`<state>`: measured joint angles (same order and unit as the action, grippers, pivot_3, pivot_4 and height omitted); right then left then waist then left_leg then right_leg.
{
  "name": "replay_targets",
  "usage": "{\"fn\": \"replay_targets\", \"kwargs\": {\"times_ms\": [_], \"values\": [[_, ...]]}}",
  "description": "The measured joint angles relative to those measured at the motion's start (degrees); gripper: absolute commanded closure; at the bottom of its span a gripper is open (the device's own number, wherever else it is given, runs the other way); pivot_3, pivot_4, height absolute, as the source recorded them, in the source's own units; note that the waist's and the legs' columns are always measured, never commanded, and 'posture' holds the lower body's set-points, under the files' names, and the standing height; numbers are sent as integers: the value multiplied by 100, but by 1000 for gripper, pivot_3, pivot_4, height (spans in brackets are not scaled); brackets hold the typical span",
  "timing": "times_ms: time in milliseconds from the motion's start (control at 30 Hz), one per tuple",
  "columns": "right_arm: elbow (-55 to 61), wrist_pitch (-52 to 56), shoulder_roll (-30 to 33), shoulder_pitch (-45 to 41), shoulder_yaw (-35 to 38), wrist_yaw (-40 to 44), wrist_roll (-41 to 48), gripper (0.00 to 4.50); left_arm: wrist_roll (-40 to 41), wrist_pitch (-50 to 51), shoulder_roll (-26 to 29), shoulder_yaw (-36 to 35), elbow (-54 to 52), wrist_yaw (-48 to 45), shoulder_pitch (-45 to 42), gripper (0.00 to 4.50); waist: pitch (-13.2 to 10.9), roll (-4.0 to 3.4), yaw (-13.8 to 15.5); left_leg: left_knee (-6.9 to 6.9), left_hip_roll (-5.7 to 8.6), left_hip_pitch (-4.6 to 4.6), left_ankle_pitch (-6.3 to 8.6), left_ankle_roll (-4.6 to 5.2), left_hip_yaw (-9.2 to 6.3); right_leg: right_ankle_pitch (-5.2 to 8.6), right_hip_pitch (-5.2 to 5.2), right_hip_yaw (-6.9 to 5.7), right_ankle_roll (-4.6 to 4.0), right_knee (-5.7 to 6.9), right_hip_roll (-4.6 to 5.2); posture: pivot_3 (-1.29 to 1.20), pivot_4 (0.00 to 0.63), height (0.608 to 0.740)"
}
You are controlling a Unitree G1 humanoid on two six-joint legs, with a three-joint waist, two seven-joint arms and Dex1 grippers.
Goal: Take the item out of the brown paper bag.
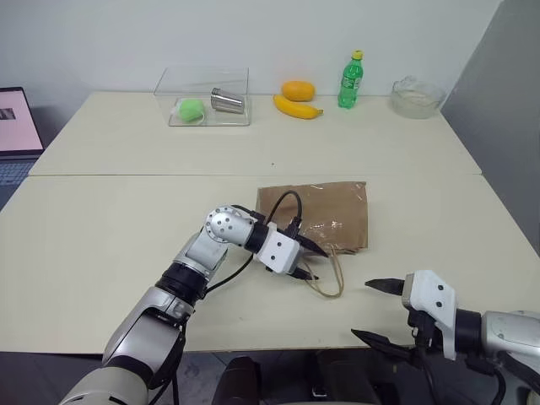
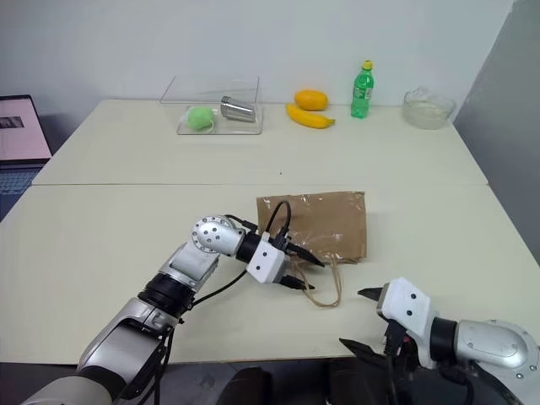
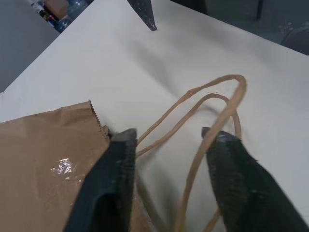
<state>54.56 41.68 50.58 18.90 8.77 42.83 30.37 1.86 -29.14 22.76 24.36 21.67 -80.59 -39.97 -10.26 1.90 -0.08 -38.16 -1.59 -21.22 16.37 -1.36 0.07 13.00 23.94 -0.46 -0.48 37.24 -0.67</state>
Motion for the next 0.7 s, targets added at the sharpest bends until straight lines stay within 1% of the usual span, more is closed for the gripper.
{"fn": "replay_targets", "kwargs": {"times_ms": [67, 100, 133, 200, 367, 500, 633, 700], "values": [[0, 2, -2, -97, -148, -67, -14, 0, 20, 88, 16, 1, -83, -3, 26, 3937, 0, 0, -2, 0, 0, 0, 0, 0, 0, 0, 0, 0, 0, 0, 0, 0, 150, 740], [0, 1, -18, -198, -233, -109, -23, 0, 91, 276, 22, -4, -170, -1, 56, 4330, 0, 0, -5, 0, -1, 0, 0, 0, 1, 0, 0, 0, 0, 0, 0, 0, 150, 740], [2, -4, -44, -287, -334, -173, -47, 0, 205, 549, 22, -15, -274, 10, 83, 4476, 0, 0, -6, 1, -1, 0, 0, 0, -1, 0, 0, -1, 0, 0, 0, 0, 150, 740], [8, -9, -99, -416, -557, -266, -123, 0, 365, 971, 17, -138, -349, 123, 82, 4476, 0, 0, -4, 0, -1, -2, 0, 0, -3, 0, 1, -4, 0, 0, -1, 0, 150, 740], [4, -93, -172, -688, -1218, -471, -507, 0, 687, 1827, 3, -697, -411, 585, -71, 4476, 0, 0, -10, 0, 0, 0, 0, 0, 0, 0, 2, -3, 0, 0, 0, 0, 150, 740], [-183, -255, -255, -1211, -1705, -590, -951, 0, 724, 2129, -22, -790, -519, 750, -118, 4476, 1, 2, -9, 0, 1, 0, 0, 0, -1, 0, 1, -1, 1, -1, 0, 0, 150, 740], [-720, -361, -357, -1881, -2340, -614, -1474, 0, 725, 2187, -29, -795, -572, 780, -115, 4476, 1, 2, -12, 1, 0, -1, 0, 0, 1, 0, 5, 0, 1, 0, 0, 0, 150, 740], [-1045, -367, -482, -2253, -2636, -612, -1711, 400, 726, 2242, -40, -797, -591, 803, -116, 4500, 1, 2, -10, 0, 0, -2, 0, 0, -1, 0, 6, 0, 0, 2, 0, 0, 150, 740]]}}
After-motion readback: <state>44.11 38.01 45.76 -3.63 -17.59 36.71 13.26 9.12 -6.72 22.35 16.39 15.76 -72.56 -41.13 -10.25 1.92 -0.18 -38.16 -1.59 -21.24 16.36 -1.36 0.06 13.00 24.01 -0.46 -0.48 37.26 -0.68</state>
